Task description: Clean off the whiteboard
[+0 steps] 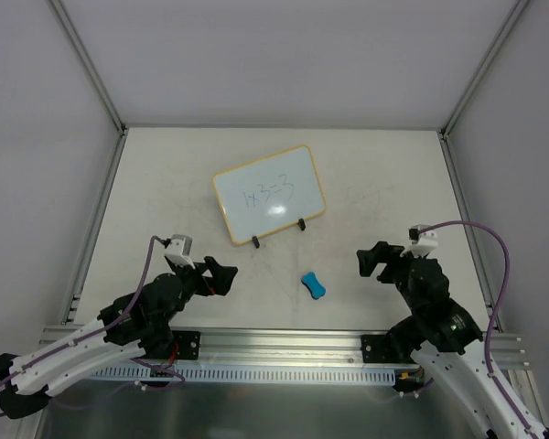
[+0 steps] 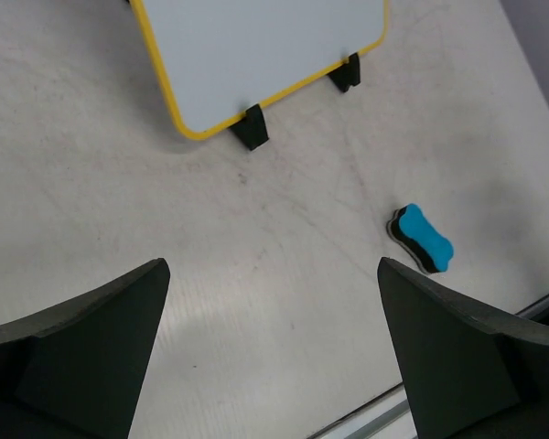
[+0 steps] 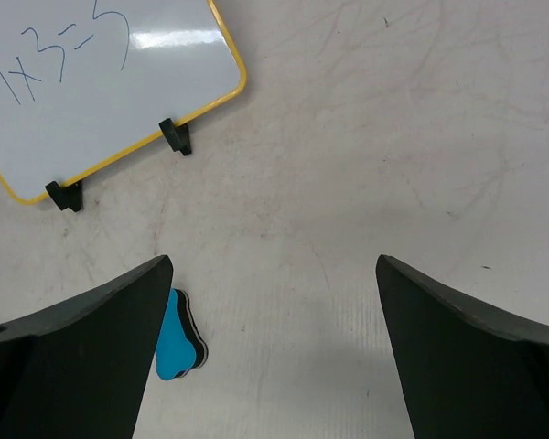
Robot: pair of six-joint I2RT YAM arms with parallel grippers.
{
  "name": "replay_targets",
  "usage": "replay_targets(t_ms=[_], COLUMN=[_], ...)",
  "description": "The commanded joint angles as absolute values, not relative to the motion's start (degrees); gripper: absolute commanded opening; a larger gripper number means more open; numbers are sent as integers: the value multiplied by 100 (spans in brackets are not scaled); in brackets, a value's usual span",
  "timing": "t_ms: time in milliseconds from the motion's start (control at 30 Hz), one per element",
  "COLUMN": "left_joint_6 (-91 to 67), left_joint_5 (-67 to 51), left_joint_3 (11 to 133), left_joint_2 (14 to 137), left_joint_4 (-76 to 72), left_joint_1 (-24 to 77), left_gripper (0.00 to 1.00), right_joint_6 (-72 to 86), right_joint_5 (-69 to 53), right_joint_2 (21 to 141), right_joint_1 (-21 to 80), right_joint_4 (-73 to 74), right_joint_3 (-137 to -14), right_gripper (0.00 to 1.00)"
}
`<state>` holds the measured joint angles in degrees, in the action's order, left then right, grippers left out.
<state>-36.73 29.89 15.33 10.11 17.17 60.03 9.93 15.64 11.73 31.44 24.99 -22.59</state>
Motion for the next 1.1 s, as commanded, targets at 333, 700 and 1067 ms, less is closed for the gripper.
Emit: replay_targets(t_ms=[333,700,1067], left_joint_6=[-3657,-3454,-3077], left_joint_5=[3156,2690,555], left_joint_3=[1811,1705,1854], left_joint_2=[1504,1651,2962], left_joint_4=[1706,1169,-324], left_joint_1=[6020,6003,4343], left_gripper=[99,99,99], right_joint_6=[748,439,650], right_joint_5=[986,-580,-71], right_joint_2=[1397,2952,3585], right_joint_1=[3173,3524,4447], right_joint_4=[2303,1503,958], right_joint_3=[-2224,-2197,-1872], right_gripper=[99,94,90])
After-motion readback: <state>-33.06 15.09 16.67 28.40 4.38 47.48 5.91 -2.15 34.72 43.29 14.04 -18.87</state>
